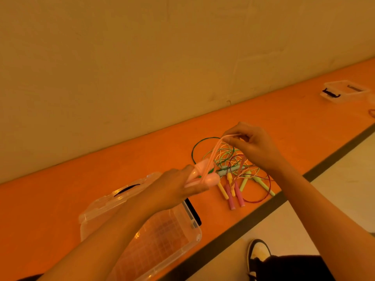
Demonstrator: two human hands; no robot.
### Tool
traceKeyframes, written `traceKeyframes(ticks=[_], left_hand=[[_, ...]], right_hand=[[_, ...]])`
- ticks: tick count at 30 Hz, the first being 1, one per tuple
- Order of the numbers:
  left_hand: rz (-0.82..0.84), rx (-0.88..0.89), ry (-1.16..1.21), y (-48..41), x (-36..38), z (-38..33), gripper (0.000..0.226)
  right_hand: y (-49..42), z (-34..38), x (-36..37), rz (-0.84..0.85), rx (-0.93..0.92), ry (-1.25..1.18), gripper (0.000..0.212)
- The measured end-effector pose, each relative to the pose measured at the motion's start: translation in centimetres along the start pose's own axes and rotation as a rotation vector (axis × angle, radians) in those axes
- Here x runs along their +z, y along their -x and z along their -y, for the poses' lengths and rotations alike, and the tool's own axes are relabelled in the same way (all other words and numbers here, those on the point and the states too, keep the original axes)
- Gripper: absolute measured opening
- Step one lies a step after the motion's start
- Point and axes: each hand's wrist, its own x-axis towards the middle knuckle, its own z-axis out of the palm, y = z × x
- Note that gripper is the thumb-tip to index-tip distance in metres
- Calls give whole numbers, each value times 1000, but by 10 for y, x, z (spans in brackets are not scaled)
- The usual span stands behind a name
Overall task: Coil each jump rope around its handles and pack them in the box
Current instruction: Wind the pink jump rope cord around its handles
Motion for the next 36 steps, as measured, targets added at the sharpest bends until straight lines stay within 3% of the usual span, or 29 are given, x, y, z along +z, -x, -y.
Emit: traceKeyframes(ticks=[6,15,23,26,31,36], left_hand=[[81,117,-137,3,13,-16,45],[60,246,-213,13,-1,-26,29],[31,313,-304,17,-2,-31,54],[32,327,-227,18,3,-33,60],[-54,288,-249,20,2,-24,98],[10,358,-160,20,8,-17,78]], right_hand=[[0,-2,7,29,17,9,9],[3,-7,10,151,286,-175,9],[2,-10,15,158,449,-307,9],[3,-11,20,171,492,-349,11],[4,-21,11,240,497,-299,11],[9,-28,6,366,472,-306,18]])
